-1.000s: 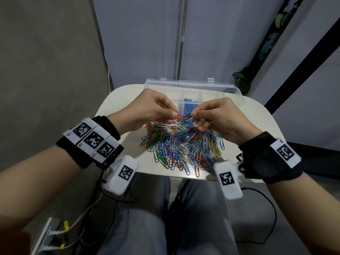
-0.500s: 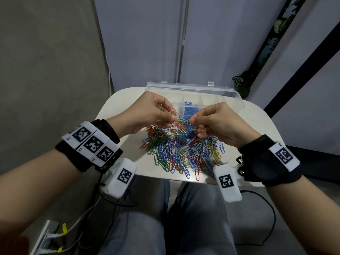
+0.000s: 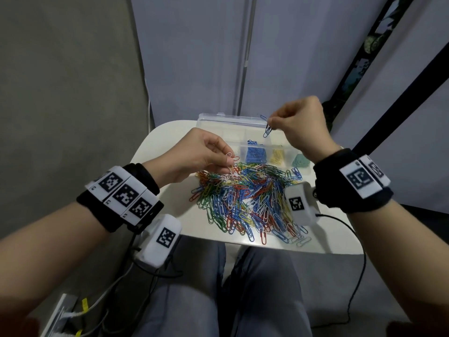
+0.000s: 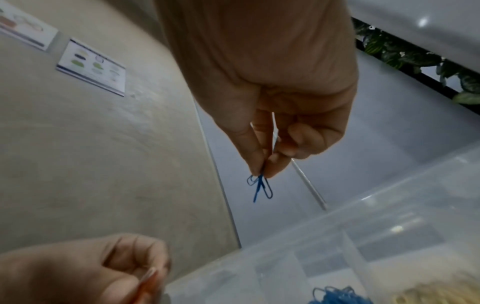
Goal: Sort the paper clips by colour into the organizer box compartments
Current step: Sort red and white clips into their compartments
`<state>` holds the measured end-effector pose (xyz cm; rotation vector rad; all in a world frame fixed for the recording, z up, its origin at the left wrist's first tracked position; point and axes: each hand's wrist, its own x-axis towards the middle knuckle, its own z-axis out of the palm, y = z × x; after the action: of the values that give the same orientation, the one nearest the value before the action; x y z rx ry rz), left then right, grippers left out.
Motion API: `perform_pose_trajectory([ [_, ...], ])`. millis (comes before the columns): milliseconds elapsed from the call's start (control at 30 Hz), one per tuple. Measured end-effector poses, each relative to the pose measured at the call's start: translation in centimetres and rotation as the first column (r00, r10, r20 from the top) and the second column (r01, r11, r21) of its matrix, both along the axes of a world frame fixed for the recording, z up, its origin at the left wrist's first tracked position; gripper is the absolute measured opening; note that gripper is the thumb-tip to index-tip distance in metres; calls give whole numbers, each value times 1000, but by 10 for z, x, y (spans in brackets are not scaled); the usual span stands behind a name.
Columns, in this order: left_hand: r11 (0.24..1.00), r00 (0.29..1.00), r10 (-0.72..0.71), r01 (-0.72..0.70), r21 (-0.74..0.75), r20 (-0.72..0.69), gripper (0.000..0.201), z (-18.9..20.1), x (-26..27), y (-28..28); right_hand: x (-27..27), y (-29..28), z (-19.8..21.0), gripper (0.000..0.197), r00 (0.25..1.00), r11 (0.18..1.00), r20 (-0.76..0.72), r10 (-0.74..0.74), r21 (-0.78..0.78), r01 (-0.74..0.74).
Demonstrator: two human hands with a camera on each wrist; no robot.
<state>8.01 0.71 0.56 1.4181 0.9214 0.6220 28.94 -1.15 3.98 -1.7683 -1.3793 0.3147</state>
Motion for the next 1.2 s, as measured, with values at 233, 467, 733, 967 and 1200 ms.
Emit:
perform_pose_trajectory([
  [233,999,1000,21,-21,-29,22,14,4,-4,0,-8,9,-9,6,1000,991,23,12,-136,-8],
  [467,997,997,21,-16,-70,71,20,6,-1,-1,-36,-22,-11,11,906,908,-328,268,-228,-351],
  [733,998,998,23,-19,-68,60,19,2,-6,-1,-35,-17,-18,13,906,938,-369,205,-191,-290],
  [967,990,992,124,-123,-64,19,15,-3,-31,4,-50,12,3,5,968,976,-166,188,-77,-202],
  [1200,985,986,164,-162,-53,22,14,0,-46,7,-76,45,-3,6,980,973,-98,172,-140,-184],
])
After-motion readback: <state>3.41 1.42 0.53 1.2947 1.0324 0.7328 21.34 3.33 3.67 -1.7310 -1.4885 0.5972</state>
